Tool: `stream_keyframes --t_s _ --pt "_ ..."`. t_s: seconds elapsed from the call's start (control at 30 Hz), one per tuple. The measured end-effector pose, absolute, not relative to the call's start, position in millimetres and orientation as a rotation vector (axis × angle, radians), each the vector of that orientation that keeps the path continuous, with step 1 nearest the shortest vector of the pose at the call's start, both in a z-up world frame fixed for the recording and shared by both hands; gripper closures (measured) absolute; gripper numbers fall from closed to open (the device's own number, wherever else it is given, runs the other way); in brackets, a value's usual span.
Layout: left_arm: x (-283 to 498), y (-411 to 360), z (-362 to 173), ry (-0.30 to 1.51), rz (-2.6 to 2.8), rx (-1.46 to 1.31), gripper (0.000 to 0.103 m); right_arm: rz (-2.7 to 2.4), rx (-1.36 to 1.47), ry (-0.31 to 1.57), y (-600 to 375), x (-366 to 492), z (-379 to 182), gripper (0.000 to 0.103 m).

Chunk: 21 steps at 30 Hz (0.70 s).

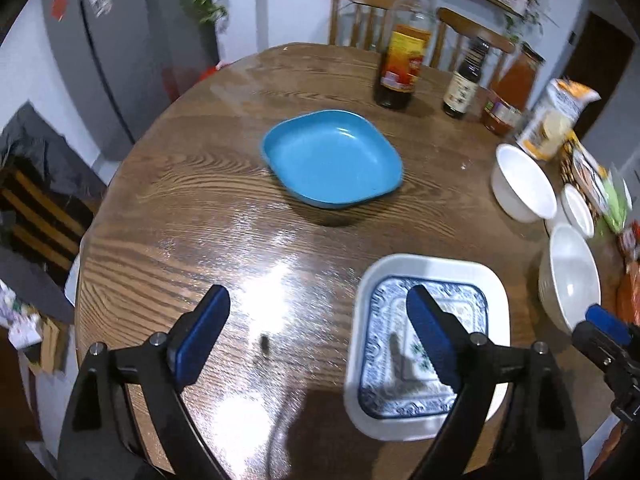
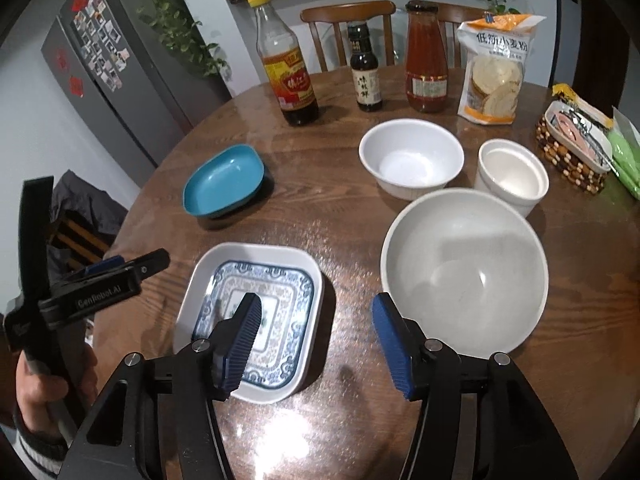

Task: Organize plates and bowls
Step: 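Reach the left gripper to the blue square bowl and grasp its rim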

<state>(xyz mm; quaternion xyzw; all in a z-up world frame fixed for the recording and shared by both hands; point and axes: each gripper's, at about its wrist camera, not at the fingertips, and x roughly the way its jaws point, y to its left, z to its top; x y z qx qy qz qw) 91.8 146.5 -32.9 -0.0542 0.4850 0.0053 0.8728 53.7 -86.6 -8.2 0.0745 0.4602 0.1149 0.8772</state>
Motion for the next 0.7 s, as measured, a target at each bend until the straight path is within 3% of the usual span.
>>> stream_keyframes --t_s 0.6,0.7 --pt "191 187 -62 1.078 0.109 -0.217 0.015 0.2 0.171 0.968 -81 86 -6 0.044" --pt "209 187 -72 1.105 0.113 -0.21 0.024 0.196 0.164 0.973 -77 93 -6 0.044"
